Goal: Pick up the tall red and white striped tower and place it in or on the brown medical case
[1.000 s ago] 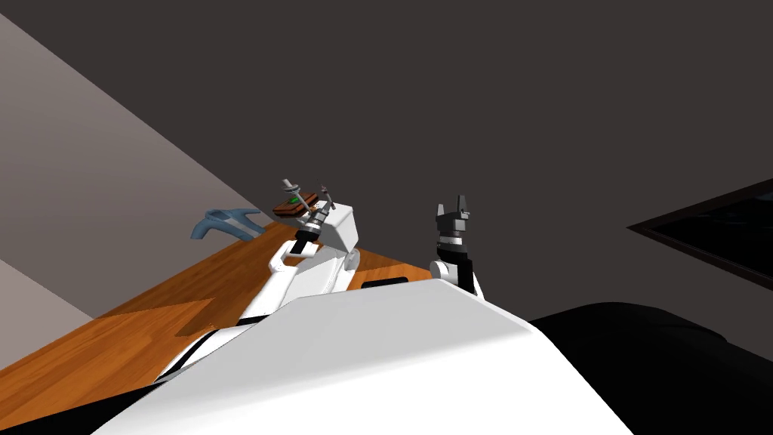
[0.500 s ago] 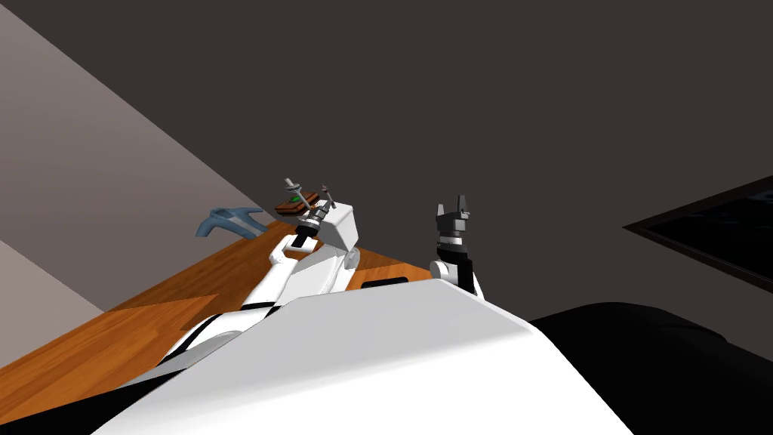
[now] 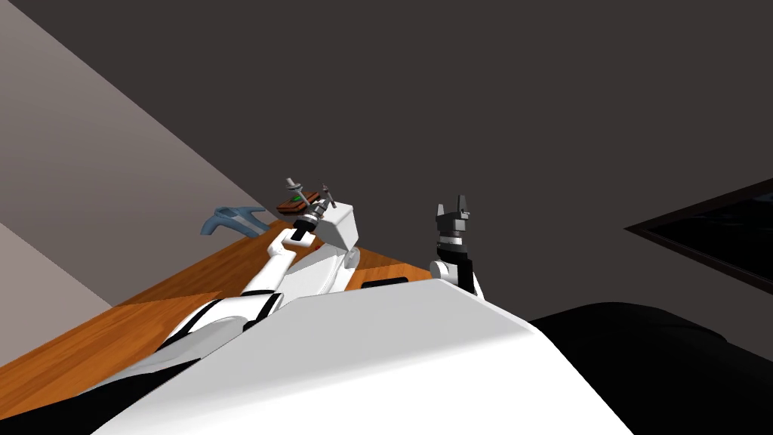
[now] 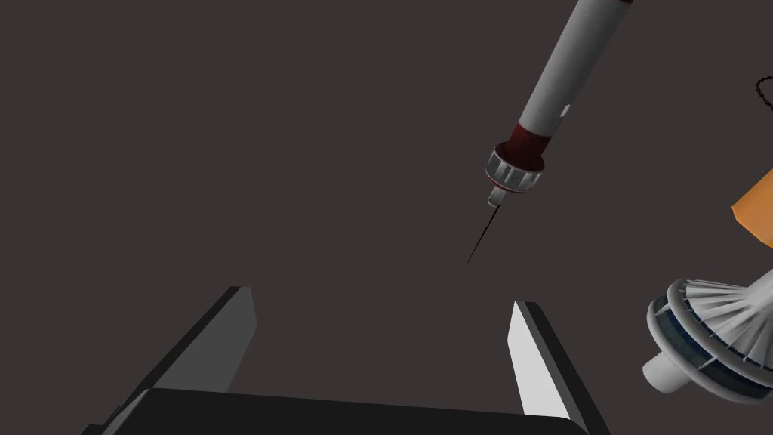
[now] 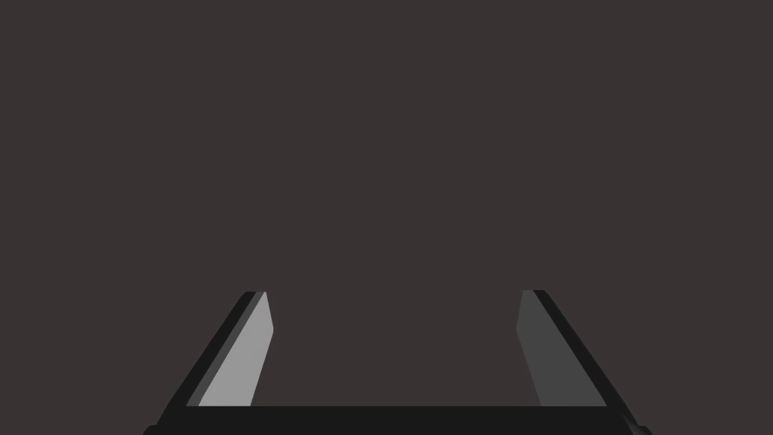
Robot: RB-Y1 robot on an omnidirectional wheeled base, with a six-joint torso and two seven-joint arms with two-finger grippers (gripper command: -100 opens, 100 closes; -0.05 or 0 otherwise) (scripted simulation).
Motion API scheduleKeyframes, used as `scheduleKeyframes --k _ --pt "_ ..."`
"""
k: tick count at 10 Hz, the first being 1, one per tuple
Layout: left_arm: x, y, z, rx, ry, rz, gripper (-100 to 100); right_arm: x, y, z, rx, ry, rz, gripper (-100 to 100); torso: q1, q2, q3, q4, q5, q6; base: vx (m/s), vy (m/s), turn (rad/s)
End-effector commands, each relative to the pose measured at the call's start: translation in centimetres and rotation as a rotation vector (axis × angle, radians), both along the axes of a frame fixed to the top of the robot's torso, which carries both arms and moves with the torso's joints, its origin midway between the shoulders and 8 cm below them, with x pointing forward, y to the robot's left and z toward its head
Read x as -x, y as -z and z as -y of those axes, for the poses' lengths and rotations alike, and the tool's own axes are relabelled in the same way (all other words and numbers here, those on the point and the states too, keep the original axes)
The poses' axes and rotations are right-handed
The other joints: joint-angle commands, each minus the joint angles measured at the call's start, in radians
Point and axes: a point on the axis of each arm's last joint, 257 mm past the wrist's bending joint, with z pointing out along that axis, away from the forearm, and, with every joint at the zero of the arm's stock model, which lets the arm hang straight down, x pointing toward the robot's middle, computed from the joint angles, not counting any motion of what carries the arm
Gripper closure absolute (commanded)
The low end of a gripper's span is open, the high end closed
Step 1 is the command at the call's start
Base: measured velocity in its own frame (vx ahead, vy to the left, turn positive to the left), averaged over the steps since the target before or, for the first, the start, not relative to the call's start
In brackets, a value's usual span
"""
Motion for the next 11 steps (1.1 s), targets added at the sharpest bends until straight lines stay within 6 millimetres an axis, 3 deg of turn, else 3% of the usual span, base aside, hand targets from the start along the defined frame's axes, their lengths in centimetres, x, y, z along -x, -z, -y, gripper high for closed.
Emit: scheduleKeyframes --k 1,2,11 --pt "-0.6 0.4 -0.5 -0.019 -0.016 -0.014 -100 0.0 0.0 0.0 0.0 0.0 0.0 0 0.0 0.0 0.0 0.0 0.0 0.0 -0.002 -0.011 0.015" --pt "-1.5 -0.3 -0.8 -0.056 -0.028 -0.013 -100 0.0 0.0 0.0 0.0 0.0 0.0 0 0.0 0.0 0.0 0.0 0.0 0.0 0.0 -0.012 0.03" --pt "-5.2 -0.2 -3.4 -0.186 -0.104 -0.072 -100 0.0 0.0 0.0 0.0 0.0 0.0 0 0.001 -0.002 -0.001 -0.001 0.0 0.0 0.019 -0.002 0.018"
